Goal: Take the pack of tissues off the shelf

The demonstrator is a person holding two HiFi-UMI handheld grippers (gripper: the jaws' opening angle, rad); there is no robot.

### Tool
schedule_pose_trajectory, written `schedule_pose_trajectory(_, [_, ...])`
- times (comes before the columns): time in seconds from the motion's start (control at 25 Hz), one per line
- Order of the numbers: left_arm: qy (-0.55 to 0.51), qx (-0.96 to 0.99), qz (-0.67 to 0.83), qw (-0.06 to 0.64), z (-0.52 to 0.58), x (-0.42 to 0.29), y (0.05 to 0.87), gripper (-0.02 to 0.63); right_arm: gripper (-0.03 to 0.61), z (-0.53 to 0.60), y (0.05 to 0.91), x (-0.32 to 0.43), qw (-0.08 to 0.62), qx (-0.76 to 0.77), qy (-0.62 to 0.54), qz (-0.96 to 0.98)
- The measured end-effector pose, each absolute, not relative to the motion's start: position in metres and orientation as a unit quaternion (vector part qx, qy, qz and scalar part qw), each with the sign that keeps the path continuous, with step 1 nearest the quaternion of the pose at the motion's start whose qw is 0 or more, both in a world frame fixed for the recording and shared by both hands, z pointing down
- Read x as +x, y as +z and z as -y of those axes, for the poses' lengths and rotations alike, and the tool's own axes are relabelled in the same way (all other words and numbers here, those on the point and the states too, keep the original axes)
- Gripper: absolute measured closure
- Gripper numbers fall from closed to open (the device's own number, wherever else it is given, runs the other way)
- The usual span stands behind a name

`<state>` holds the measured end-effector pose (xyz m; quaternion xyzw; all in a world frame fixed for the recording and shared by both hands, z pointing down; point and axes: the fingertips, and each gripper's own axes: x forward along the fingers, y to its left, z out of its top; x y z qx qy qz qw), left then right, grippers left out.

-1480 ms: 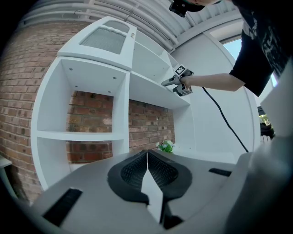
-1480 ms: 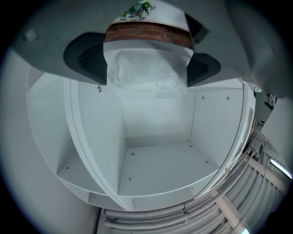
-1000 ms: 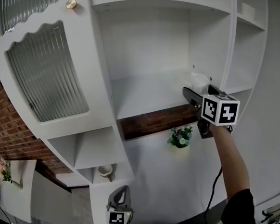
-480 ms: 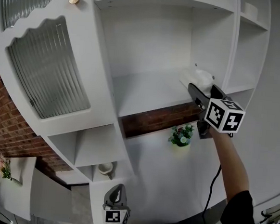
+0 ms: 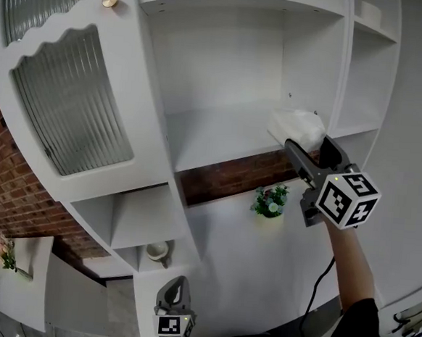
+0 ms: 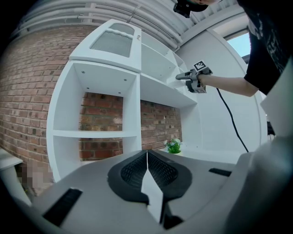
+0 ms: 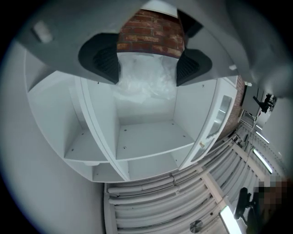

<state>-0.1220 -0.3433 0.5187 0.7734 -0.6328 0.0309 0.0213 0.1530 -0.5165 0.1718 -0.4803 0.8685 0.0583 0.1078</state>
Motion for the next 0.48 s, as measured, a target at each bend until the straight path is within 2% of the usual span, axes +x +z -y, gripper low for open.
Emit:
schedule_pose_trajectory(0.28, [0.021,0.780,0.625,0.026,0.341,-0.117,0.514,0.601,0.218,0.472,0.185,0.149,0.111,-0.457,0.070,-0.879])
schedule_pose_trajectory(0.48, [0.022,0.783,0.622,0.024,0.340,-0.115,0.512,0.601,0.218,0.452,0.217,0.147,0.080,-0.462,0.097,-0.878])
